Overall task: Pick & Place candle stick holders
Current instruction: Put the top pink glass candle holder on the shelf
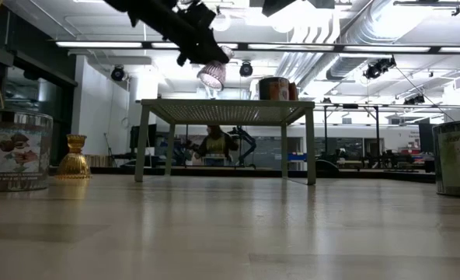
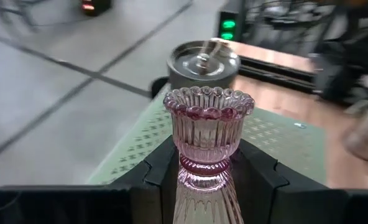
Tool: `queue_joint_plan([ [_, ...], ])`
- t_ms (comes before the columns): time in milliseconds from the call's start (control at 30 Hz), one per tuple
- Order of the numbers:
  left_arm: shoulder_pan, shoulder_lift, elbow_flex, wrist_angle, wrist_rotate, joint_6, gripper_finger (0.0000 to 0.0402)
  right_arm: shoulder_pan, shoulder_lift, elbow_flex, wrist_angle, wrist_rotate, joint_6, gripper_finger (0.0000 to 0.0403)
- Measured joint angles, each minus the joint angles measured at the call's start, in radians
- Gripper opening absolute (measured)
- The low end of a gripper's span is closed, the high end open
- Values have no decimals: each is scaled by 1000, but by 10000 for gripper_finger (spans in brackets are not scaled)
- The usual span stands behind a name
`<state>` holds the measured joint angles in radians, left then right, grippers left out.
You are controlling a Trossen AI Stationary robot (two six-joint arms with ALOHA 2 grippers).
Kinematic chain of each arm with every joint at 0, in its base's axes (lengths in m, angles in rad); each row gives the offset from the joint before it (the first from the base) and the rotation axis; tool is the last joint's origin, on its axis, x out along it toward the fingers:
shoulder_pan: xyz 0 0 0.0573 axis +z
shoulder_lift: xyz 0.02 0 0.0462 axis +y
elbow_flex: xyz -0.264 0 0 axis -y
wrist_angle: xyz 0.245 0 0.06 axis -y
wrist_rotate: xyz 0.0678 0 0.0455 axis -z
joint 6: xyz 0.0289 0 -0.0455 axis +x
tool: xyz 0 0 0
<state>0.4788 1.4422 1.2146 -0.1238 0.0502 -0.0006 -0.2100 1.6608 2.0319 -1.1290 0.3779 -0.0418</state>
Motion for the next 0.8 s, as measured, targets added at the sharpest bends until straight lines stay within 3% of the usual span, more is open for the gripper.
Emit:
queue_joint_plan([
  [433, 247, -2, -113, 115, 480, 13, 114, 0, 0, 0, -8, 87, 5, 110],
  [800, 379, -2, -249, 391, 718, 14, 114, -2, 0, 0, -7, 120, 49, 110],
])
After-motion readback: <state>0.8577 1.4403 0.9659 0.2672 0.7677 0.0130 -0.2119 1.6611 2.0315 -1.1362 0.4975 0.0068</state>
